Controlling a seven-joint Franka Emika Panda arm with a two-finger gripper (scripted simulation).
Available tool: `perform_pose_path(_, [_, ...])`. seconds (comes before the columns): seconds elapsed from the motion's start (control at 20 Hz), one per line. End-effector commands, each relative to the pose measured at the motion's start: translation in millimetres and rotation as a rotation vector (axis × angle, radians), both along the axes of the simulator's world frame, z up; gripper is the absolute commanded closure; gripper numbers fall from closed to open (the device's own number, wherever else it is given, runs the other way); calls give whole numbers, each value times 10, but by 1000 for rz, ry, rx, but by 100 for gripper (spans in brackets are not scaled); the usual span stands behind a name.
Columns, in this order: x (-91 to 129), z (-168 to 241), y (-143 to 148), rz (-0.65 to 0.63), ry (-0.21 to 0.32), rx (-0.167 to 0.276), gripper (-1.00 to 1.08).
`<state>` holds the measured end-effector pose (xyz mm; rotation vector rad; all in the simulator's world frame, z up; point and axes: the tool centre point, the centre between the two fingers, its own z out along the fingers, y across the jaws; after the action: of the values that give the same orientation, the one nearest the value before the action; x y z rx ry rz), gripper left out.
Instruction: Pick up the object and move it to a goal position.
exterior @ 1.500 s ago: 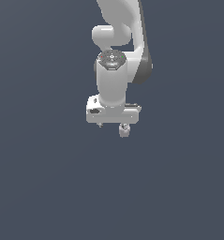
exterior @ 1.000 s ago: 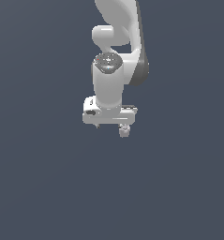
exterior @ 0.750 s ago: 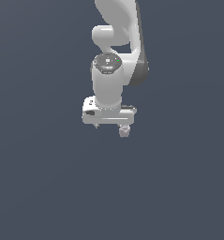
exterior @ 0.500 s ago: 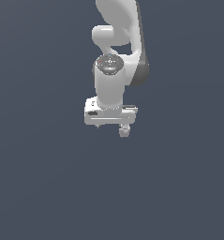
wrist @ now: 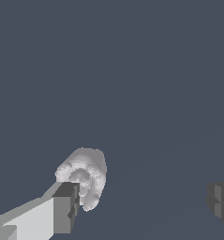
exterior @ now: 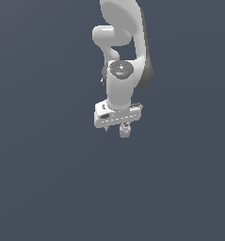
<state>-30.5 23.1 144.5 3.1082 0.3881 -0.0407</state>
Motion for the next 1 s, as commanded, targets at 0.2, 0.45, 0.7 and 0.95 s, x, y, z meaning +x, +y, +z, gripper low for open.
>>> perform_pose_path(0.2, [-236,-225,274,200,-12,9,-92])
perform_pose_path(0.45, [-371,-331,410,303,-18,13,-92])
perform_pose_path(0.7, [-445,-385,480,357,-22,16,-92])
perform_pose_path(0.95, [-451,-393,486,361,-21,16,-92])
